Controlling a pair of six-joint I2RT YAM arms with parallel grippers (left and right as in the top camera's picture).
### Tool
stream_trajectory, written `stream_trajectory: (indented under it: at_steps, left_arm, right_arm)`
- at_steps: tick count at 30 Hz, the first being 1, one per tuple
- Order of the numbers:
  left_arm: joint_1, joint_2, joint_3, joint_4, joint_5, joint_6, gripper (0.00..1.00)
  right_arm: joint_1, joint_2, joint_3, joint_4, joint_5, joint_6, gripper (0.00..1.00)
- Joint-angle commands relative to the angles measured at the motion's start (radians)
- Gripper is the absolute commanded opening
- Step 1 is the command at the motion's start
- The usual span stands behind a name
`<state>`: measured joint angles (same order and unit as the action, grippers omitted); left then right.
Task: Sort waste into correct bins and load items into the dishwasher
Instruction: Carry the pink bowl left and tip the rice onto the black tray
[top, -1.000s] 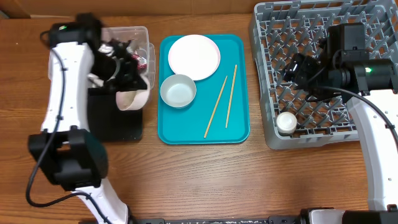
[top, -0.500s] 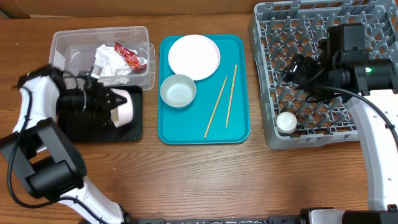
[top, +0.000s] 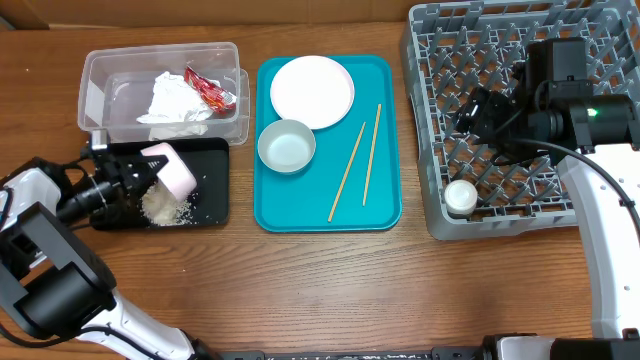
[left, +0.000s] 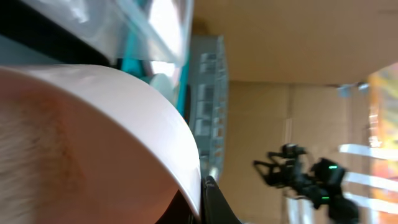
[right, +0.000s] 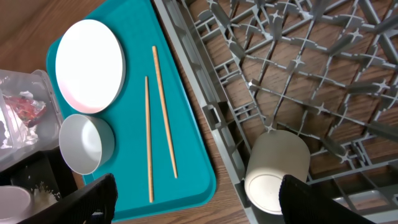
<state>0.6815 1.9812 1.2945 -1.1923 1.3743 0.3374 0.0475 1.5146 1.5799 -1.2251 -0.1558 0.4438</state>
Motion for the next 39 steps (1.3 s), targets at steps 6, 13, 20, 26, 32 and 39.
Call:
stream_trajectory:
  at_steps: [6, 13, 20, 26, 32, 39]
  left_arm:
    - [0.011, -0.025, -0.008, -0.061, 0.201, -0.005, 0.04]
    - [0.032, -0.025, -0.008, -0.052, 0.208, -0.028, 0.04]
    - [0.040, -0.029, -0.008, -0.222, 0.198, 0.126, 0.04]
    - [0.041, -0.029, -0.008, -0.191, 0.169, 0.126, 0.04]
    - [0.029, -0.029, -0.008, -0.320, 0.188, 0.199, 0.04]
    - [0.024, -0.029, 0.059, -0.371, 0.180, 0.330, 0.04]
  right_arm:
    - [0.003, 0.000, 0.003, -0.004, 0.006, -0.007, 0.85]
    - [0.003, 0.000, 0.003, -0.005, 0.006, -0.007, 0.85]
    - [0.003, 0.000, 0.003, -0.006, 0.006, -0.007, 0.85]
    - [0.003, 0.000, 0.003, -0.010, 0.006, -0.007, 0.85]
    - [0.003, 0.000, 0.003, -0.014, 0.006, -0.007, 0.85]
    - [0.003, 0.000, 0.003, -0.016, 0.005, -0.020, 0.85]
